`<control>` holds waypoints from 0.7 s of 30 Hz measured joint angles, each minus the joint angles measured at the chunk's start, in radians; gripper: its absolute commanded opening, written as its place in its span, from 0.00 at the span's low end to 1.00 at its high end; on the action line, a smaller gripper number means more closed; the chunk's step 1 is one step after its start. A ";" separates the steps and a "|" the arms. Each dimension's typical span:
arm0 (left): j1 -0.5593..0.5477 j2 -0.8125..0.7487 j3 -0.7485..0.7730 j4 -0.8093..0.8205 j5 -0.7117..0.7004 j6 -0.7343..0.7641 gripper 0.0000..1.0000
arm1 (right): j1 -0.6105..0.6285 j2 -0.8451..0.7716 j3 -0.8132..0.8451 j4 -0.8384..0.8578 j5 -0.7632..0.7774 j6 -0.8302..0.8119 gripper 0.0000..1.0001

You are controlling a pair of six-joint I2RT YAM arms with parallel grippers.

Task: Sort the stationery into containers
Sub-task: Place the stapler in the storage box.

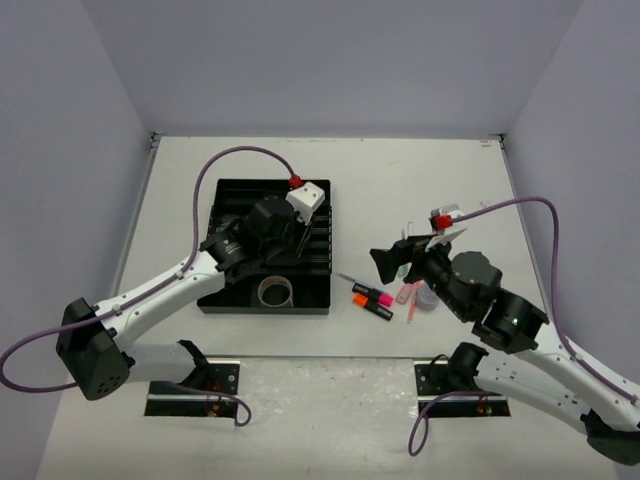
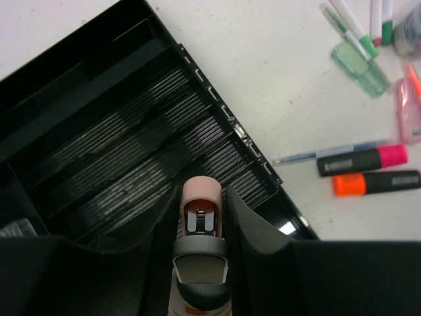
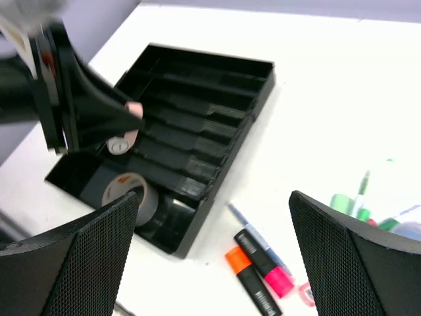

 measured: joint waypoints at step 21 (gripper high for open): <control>0.040 0.450 0.100 0.035 0.475 0.672 0.00 | -0.002 -0.097 -0.051 -0.048 0.061 -0.022 0.99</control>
